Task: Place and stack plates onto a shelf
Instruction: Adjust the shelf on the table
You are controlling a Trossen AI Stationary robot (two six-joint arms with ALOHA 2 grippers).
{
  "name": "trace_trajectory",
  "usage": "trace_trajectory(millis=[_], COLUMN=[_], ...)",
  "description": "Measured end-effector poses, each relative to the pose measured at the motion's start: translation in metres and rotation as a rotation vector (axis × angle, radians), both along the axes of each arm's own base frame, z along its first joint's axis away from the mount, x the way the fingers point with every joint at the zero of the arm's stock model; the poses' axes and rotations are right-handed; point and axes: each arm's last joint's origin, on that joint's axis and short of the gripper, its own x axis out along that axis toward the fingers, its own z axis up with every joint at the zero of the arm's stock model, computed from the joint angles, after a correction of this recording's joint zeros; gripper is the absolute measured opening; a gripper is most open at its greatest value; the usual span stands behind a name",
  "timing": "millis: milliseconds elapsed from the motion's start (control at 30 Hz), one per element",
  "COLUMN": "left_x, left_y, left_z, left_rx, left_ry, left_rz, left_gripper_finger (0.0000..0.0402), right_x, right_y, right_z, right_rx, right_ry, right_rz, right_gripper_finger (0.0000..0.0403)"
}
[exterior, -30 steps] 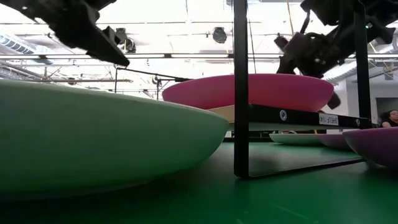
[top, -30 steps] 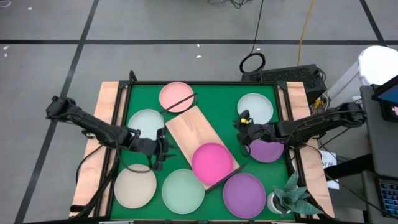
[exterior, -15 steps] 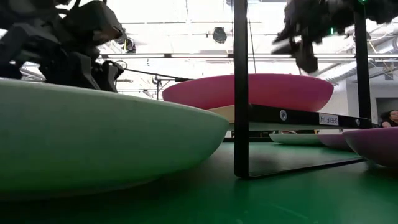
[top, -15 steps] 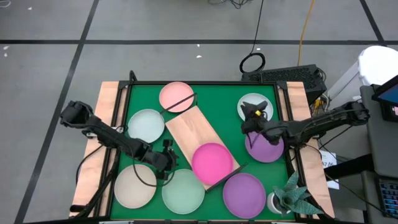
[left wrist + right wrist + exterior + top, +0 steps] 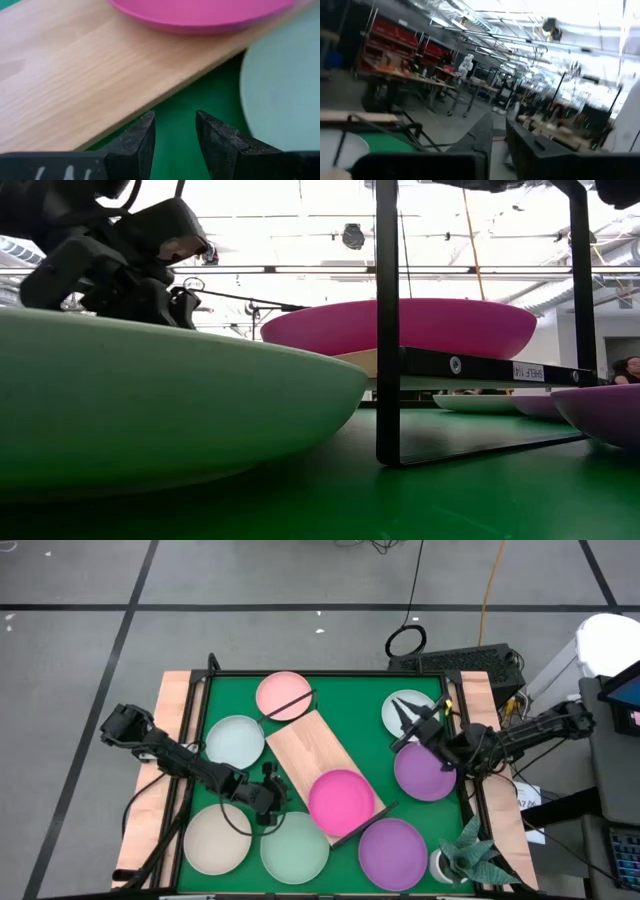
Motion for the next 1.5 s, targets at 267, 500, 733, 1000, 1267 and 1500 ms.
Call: trace_trajectory(millis=[267,500,733,1000,1267,1500], left_x=[0.002,0.011,0.020,0.023,0.022,0.022], left_y=[0.006,0.010,0.013,0.013,-0.003,-0.023], left_z=[-0.001,-0.015,-0.023,-0.024,-0.021,-0.010], left_rx=[0.005,-0.003,-0.004,-0.022,-0.149,-0.207], left_ry=[0.007,0.026,-0.008,-0.026,-0.048,-0.173], left_rz=[0.025,-0.006,-0.003,0.014,-0.077,-0.144], left_gripper_finger=[0.0091,0.0075,0.0075,0.0075,0.0075,0.0075], right_x=[0.000,0.000,0.000,0.000,0.000,-0.001], right_y=[0.000,0.000,0.000,0.000,0.000,0.000], right_z=[0.001,0.001,0.001,0.001,-0.001,0.001], right_rx=[0.048,0.064,0.063,0.089,0.119,0.127], right_ry=[-0.052,-0.067,-0.066,-0.093,-0.106,-0.133], right_rz=[0.019,0.025,0.025,0.034,0.046,0.049], right_gripper_finger=[0.0004,0.0001,0.0000,0.0000,0.0000,0.0000])
